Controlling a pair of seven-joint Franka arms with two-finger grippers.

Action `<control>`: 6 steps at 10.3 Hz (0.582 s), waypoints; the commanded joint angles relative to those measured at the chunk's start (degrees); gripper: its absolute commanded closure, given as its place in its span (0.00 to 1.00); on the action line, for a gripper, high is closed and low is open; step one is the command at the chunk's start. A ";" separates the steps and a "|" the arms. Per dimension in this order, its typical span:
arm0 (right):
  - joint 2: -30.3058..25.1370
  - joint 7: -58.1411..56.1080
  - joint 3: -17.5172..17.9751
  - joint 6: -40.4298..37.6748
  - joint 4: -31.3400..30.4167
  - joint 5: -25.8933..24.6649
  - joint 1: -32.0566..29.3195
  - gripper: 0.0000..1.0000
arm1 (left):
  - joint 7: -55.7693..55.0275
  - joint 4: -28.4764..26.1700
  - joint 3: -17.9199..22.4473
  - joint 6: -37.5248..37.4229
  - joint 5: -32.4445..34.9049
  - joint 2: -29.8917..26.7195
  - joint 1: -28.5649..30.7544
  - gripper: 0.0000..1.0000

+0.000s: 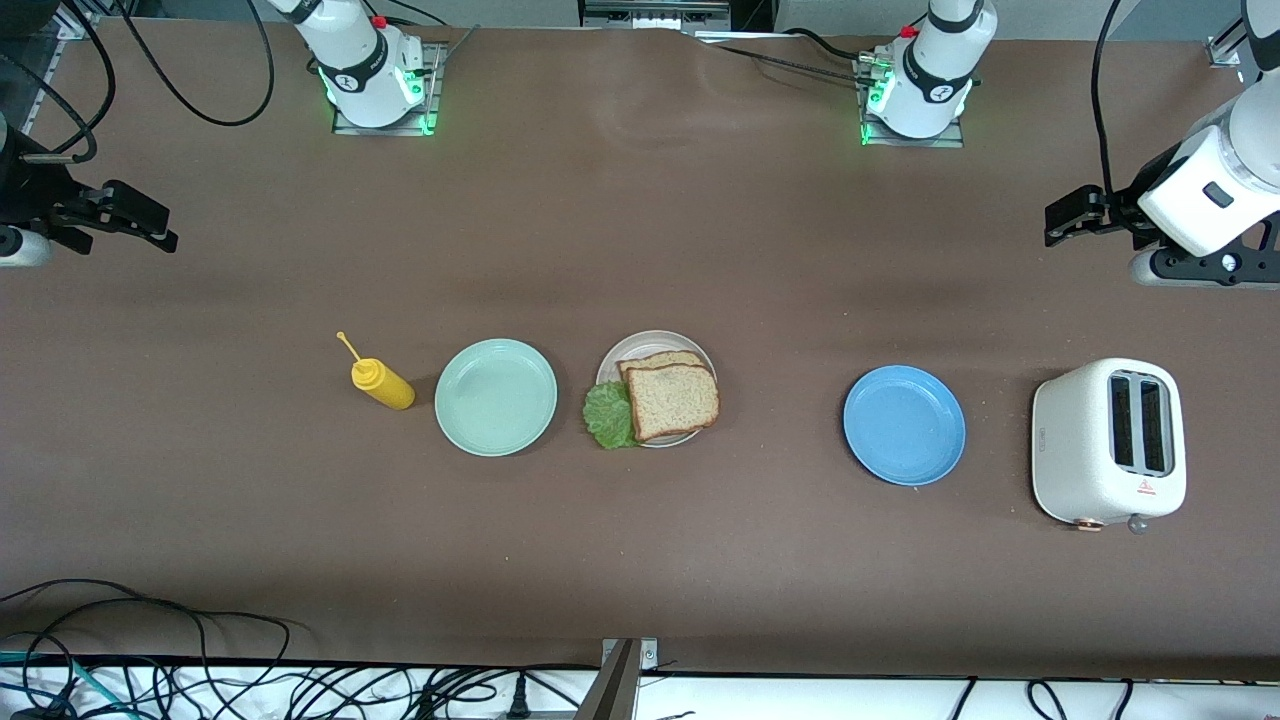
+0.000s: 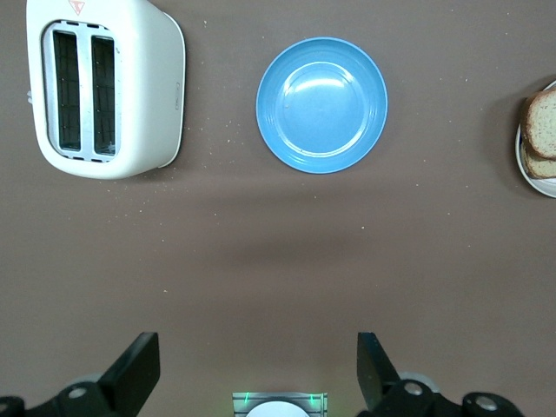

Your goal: Make sandwich on beige plate with both arms

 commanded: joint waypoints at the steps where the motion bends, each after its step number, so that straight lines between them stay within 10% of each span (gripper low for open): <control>1: 0.36 0.29 0.43 -1.25 1.39 0.93 -0.46 0.00 | -0.08 4.34 -0.78 -3.06 -1.39 2.28 1.42 0.00; 6: 0.36 0.29 0.43 -0.90 1.39 1.02 -0.46 0.00 | 1.59 5.48 -0.34 -3.06 -4.19 2.63 3.87 0.00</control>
